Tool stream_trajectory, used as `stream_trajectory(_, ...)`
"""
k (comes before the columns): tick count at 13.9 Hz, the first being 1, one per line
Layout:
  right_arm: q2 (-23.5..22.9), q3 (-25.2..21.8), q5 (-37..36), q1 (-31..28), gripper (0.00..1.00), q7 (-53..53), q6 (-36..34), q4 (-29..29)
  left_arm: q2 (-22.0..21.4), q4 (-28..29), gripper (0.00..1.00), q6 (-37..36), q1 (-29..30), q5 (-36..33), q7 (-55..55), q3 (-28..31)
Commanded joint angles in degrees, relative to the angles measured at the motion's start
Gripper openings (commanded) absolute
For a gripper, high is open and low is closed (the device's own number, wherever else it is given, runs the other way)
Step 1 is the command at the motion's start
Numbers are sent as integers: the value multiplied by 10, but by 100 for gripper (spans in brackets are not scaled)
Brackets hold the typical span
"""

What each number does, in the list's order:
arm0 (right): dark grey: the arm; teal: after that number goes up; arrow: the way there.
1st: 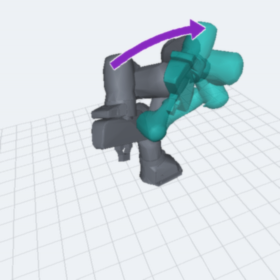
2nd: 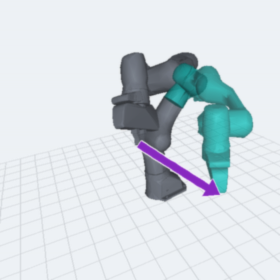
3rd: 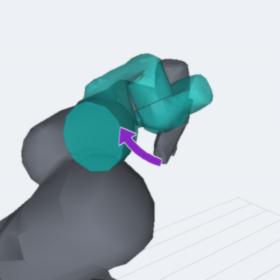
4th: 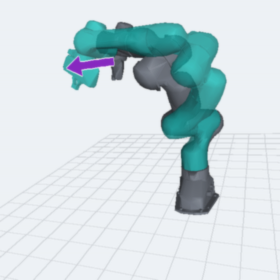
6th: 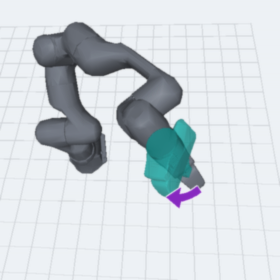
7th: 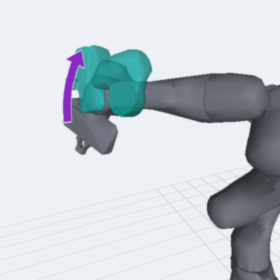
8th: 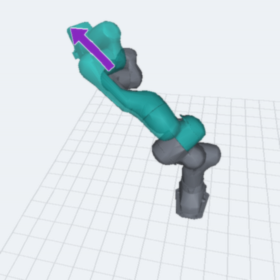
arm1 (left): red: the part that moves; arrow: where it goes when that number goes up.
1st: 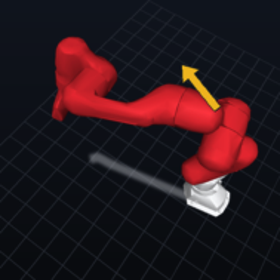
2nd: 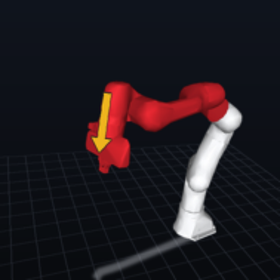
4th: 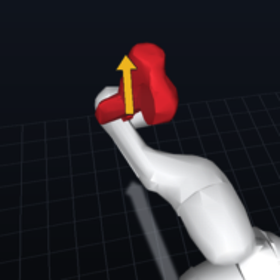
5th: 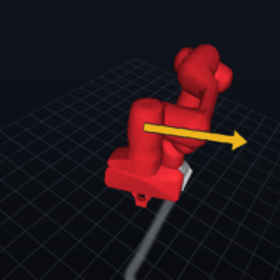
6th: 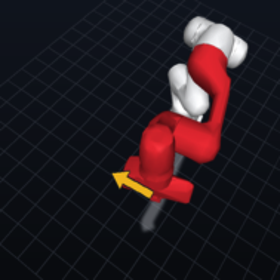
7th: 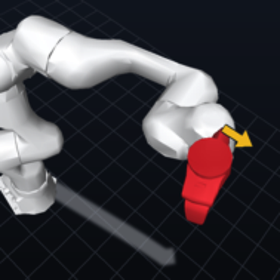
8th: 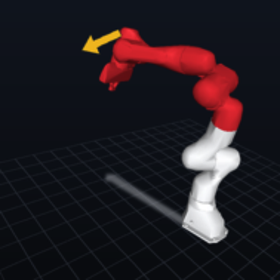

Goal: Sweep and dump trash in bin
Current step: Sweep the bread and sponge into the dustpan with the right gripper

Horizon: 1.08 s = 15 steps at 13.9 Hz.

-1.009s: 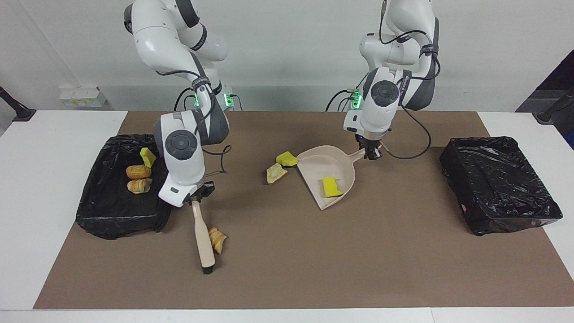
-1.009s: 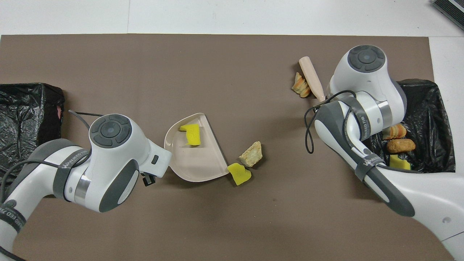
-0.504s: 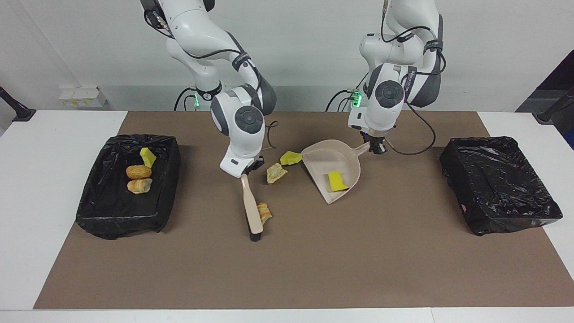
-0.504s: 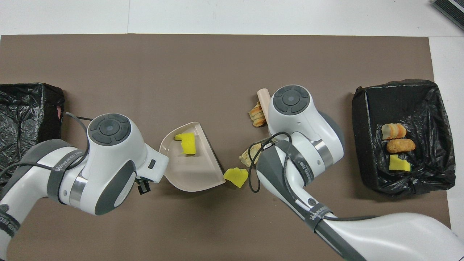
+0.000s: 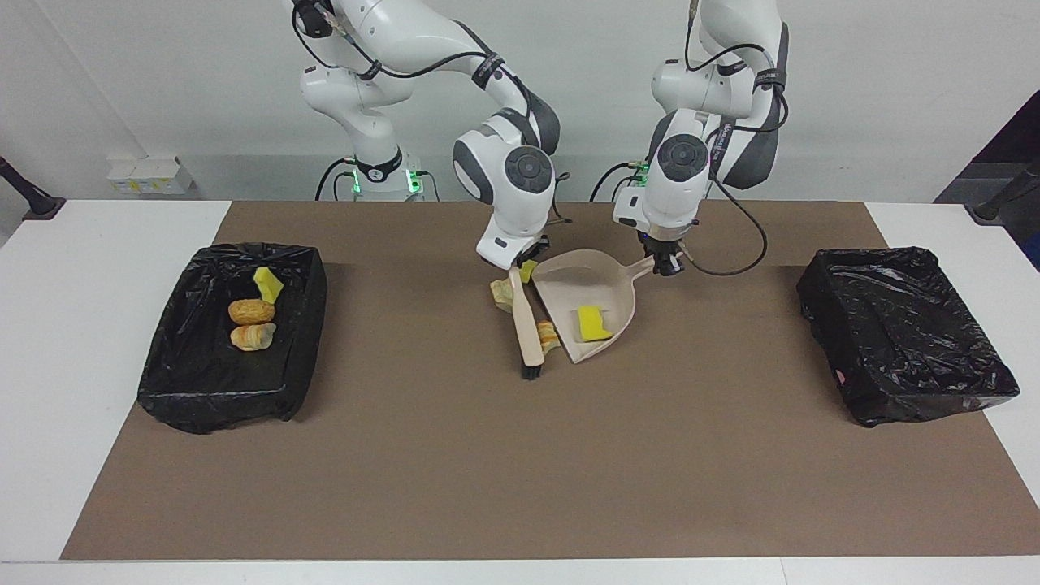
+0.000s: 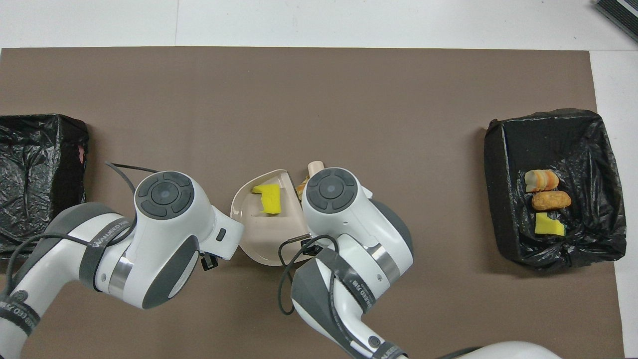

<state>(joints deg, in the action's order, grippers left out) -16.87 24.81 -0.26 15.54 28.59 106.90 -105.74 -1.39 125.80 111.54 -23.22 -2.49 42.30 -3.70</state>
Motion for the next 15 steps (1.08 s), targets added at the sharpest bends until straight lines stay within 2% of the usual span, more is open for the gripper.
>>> stream_trajectory(1, 25, 0, 30, 39, 0, 15, 0, -10, -12, 16, 0, 36, -2, 6, -13, 4)
stream_trajectory(3, 35, 1, 41, 61, 0, 26, -7, -10, -12, 15, 0, 36, -2, 6, -13, 4)
stream_trajectory(5, 53, 1, 44, 58, 0, 30, -24, -7, -8, 9, 0, 37, 0, 6, -13, 5)
stream_trajectory(7, 83, 1, 71, 35, 0, 24, -44, -5, -8, 8, 0, 32, 3, 6, -12, 5)
stream_trajectory(10, 118, 0, 73, 8, 0, 21, -115, -9, -13, 7, 0, 26, 5, -4, 0, 6)
stream_trajectory(12, 143, -1, 73, -4, 0, 18, -150, -17, -19, 3, 0, 25, 4, -42, 33, 6)
stream_trajectory(15, 185, -2, 73, -17, 0, 19, -138, -83, -23, -10, 0, -11, 5, -53, 95, 7)
